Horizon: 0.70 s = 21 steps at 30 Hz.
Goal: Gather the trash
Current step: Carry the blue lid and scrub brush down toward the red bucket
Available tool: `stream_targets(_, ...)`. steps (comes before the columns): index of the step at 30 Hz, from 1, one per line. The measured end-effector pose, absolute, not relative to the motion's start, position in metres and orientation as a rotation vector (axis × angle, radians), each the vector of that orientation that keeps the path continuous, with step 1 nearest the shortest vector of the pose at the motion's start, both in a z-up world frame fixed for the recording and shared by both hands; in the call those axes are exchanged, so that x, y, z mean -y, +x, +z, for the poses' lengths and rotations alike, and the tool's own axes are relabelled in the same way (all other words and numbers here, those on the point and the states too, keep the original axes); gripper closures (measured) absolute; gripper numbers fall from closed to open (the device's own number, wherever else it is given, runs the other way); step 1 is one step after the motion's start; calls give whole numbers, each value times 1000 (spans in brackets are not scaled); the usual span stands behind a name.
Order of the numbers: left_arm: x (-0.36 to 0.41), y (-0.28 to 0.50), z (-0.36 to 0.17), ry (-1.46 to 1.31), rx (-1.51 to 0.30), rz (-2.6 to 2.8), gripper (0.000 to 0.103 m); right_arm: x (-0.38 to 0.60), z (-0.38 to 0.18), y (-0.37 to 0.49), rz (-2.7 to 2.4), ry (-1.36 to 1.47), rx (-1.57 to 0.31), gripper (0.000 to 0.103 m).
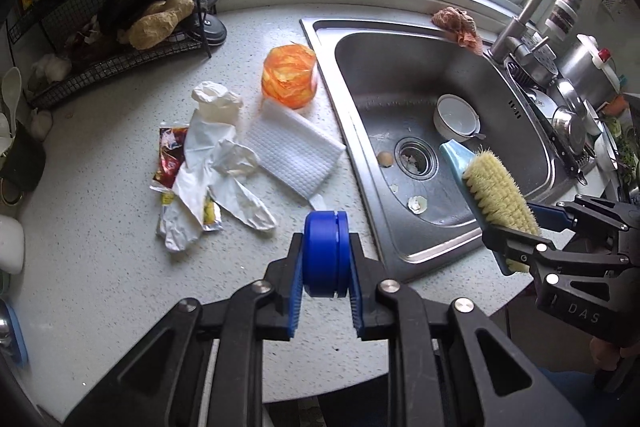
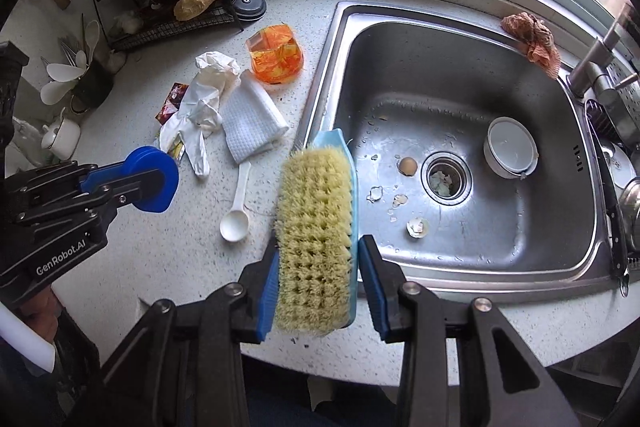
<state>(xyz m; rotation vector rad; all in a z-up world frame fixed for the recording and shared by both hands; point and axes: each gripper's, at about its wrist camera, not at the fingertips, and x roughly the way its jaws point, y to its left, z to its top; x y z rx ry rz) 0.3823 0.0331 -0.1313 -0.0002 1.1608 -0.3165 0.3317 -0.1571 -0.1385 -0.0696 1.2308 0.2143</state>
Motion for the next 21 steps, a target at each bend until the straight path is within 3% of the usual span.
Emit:
stream_targets(11, 63, 288, -118, 39, -1123, -359, 85, 236, -126, 231, 172, -32, -1199, 67)
stream_targets(21, 148, 206, -142, 53, -1170, -411, 85, 307, -135, 141, 118, -14, -1216, 67)
